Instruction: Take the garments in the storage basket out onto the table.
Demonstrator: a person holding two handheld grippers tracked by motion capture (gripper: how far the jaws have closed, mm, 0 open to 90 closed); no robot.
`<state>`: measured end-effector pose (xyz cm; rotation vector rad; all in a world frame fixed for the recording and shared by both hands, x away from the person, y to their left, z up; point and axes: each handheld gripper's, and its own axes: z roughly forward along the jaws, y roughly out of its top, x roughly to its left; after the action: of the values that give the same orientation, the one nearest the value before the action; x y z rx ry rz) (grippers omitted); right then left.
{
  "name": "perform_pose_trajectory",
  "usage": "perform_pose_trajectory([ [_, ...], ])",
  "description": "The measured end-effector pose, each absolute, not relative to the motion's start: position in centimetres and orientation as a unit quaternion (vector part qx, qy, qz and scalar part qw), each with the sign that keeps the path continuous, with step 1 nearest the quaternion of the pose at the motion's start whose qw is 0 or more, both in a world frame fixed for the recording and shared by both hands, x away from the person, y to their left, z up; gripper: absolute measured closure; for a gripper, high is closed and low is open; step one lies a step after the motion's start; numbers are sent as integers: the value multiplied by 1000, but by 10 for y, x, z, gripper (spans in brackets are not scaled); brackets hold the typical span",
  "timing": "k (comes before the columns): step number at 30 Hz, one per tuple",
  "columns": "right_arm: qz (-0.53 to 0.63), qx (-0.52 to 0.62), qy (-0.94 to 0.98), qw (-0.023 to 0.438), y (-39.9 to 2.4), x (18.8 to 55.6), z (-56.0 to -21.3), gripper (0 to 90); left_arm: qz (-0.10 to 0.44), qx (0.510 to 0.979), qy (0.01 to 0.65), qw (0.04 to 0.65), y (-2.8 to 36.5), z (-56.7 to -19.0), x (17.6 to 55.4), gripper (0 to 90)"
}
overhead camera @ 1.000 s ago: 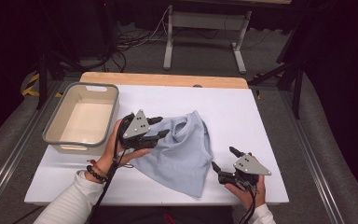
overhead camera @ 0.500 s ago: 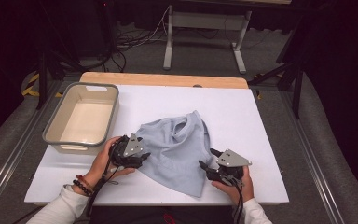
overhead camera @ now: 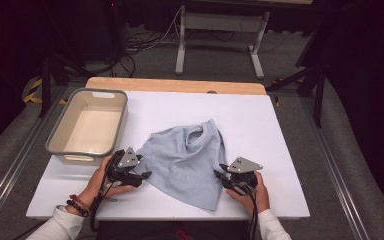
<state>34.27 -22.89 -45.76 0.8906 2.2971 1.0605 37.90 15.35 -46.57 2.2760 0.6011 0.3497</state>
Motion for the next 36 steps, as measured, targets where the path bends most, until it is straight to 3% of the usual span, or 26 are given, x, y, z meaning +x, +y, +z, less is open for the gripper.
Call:
perform_pose_trajectory([
  [4, 382, 321, 836, 230, -229, 342, -457, 765, 114, 896, 219, 368, 153, -464, 377, 549],
  [7, 384, 322, 834, 230, -231, 341, -456, 777, 112, 904, 202, 361, 150, -461, 373, 731],
  [10, 385, 324, 831, 237, -232, 340, -454, 784, 118, 907, 201, 352, 148, -460, 369, 832],
  [36, 384, 357, 803, 283, -257, 345, -447, 795, 109, 915, 138, 364, 118, -459, 337, 857],
])
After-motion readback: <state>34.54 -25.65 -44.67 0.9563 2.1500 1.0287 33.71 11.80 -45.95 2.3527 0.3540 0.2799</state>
